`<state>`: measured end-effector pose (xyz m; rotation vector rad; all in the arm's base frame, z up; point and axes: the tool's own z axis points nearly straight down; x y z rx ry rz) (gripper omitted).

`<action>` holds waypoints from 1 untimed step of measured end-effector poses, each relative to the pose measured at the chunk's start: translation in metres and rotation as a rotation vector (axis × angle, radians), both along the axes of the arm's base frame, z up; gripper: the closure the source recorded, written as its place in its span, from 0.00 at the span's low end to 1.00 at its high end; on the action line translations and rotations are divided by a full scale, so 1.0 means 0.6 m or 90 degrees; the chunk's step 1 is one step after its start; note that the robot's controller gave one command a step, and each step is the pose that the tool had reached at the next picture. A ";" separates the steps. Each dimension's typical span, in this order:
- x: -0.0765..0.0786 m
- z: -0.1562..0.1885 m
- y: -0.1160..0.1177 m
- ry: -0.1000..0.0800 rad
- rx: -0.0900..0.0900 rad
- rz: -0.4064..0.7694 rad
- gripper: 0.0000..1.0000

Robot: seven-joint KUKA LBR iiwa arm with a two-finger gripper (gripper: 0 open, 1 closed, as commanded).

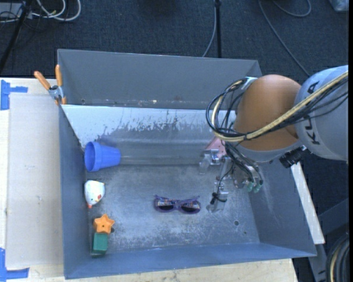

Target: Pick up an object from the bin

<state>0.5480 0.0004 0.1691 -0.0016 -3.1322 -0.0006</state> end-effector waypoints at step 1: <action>0.003 0.007 0.000 -0.005 0.000 0.000 0.00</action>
Offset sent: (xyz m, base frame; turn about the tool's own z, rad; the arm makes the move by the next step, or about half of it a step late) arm 0.0061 0.0693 -0.0726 -0.1434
